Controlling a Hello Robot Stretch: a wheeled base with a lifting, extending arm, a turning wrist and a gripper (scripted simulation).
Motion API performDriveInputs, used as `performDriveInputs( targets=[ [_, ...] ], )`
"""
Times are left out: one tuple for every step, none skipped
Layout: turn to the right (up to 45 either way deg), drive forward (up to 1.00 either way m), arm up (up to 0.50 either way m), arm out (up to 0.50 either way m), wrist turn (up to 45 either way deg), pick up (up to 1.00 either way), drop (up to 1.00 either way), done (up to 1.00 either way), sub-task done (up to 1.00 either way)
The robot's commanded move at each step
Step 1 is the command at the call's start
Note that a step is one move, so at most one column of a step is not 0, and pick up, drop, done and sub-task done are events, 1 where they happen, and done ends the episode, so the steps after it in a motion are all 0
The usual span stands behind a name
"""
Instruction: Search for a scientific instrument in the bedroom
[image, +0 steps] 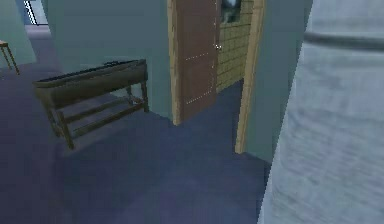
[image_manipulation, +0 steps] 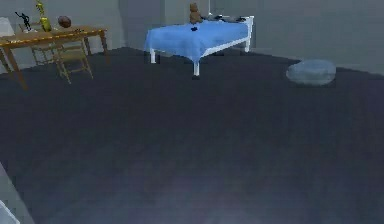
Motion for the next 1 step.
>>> performDriveInputs(
  targets=[
    [-45.0,0.0,0.0,0.0,0.0,0.0,0.0,0.0,0.0]
  ],
)
